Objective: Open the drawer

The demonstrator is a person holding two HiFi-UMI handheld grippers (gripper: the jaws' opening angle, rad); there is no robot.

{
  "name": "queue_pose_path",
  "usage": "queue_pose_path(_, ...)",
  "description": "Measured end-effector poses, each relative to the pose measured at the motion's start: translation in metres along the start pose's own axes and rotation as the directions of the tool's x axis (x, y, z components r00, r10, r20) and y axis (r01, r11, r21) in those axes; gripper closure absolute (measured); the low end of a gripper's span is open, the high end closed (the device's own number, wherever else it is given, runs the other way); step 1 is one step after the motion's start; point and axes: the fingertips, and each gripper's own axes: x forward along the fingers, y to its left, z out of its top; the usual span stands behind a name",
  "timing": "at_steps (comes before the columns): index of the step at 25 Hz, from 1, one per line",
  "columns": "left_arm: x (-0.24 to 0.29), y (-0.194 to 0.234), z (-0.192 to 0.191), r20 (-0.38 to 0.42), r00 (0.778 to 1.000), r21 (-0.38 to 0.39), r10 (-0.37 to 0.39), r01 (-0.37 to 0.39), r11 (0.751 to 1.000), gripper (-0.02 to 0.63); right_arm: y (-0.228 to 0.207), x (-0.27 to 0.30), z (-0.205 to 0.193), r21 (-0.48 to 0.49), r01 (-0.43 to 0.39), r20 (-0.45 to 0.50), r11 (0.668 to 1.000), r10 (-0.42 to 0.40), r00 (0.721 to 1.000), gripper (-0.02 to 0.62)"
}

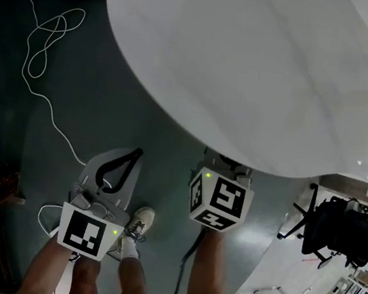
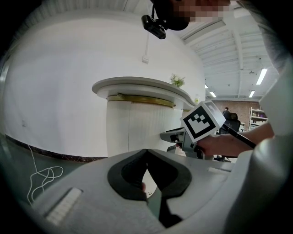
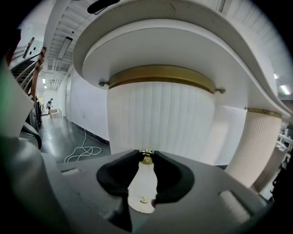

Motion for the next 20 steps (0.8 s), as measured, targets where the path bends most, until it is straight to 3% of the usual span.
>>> queue_pose_path(13, -0.0065, -0.0005, -0.0050, -0.016, 1.000, -0.002, -0.002, 0.002, 1.000, 0.597, -0.0001, -0.0005, 0.0002, -0.030, -0.004, -0.015, 1.000, 0.003, 1.000, 0.491)
queue_pose_path(20, -0.0091, 0.0042, 0.0000, 0.017, 1.000, -0.009, 0.006, -0.005, 1.000, 0.597, 0.0003, -0.0013, 0.0001, -0.042, 0.000, -0.013, 0.999, -0.001, 1.000, 0.491)
